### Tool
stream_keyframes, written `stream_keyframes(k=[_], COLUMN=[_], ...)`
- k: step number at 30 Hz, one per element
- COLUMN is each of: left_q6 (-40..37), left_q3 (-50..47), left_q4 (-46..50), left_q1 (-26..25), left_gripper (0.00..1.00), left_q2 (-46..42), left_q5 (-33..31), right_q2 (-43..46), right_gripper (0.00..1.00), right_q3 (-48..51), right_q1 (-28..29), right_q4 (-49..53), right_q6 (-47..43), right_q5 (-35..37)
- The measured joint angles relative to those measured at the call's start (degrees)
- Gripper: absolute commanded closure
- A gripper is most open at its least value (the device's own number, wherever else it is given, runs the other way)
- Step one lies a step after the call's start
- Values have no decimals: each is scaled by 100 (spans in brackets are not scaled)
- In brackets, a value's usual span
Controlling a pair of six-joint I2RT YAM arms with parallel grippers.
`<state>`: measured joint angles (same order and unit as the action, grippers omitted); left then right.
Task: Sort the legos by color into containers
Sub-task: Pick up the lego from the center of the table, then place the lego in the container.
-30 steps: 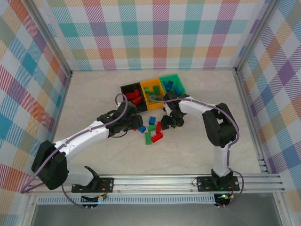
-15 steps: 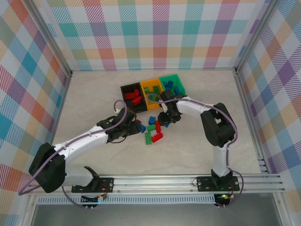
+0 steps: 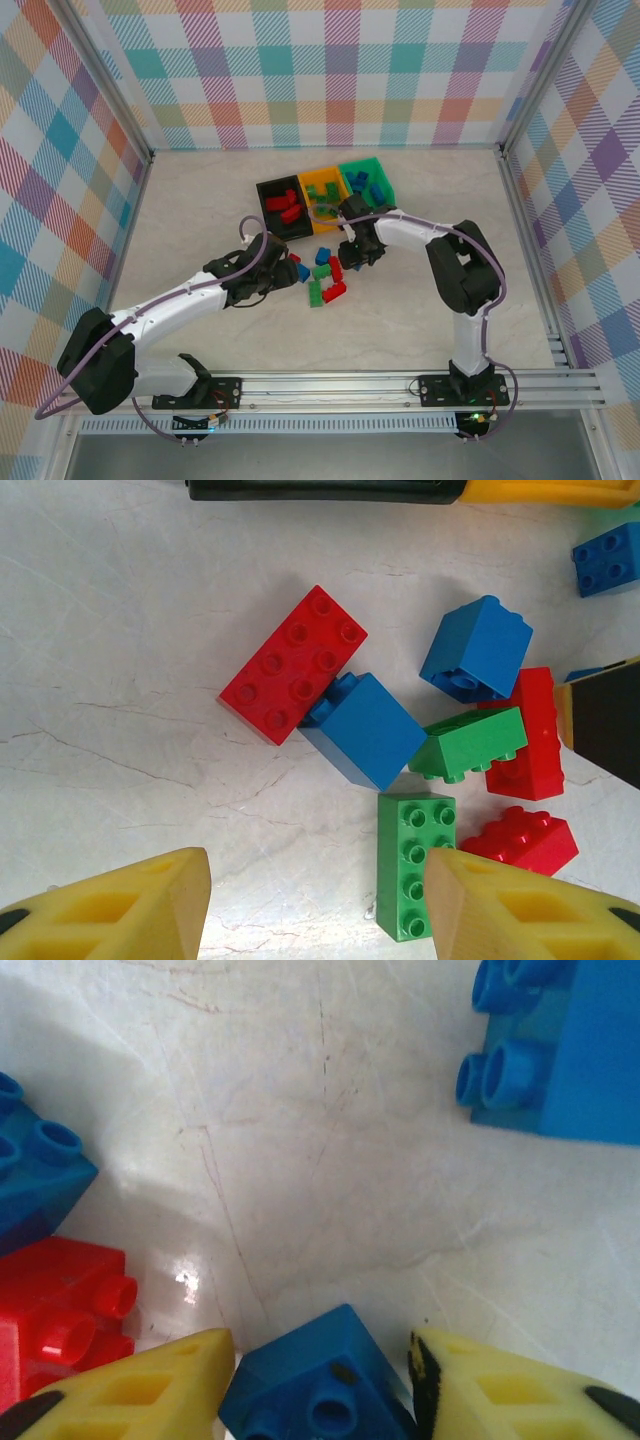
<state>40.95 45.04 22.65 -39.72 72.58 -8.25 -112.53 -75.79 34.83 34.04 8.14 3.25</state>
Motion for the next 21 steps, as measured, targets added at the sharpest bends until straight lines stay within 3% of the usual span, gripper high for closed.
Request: stream_keyframes(k=[5, 12, 21], left_q6=[2, 22, 55], left_q3=[-2, -61, -103], left_q4=[-39, -42, -37], left_q1=[0, 0, -39], left_gripper=[42, 42, 42], left_q2=[0, -2, -2], left_q5=[0, -2, 0], right_q2=[105, 138, 105], right_gripper=[63, 64, 64], right_q3=[120, 59, -1377], right_q1=[42, 2, -634], right_q4=[7, 168, 393], right_q6=[52, 170, 258], right_q5=[-31, -125, -439])
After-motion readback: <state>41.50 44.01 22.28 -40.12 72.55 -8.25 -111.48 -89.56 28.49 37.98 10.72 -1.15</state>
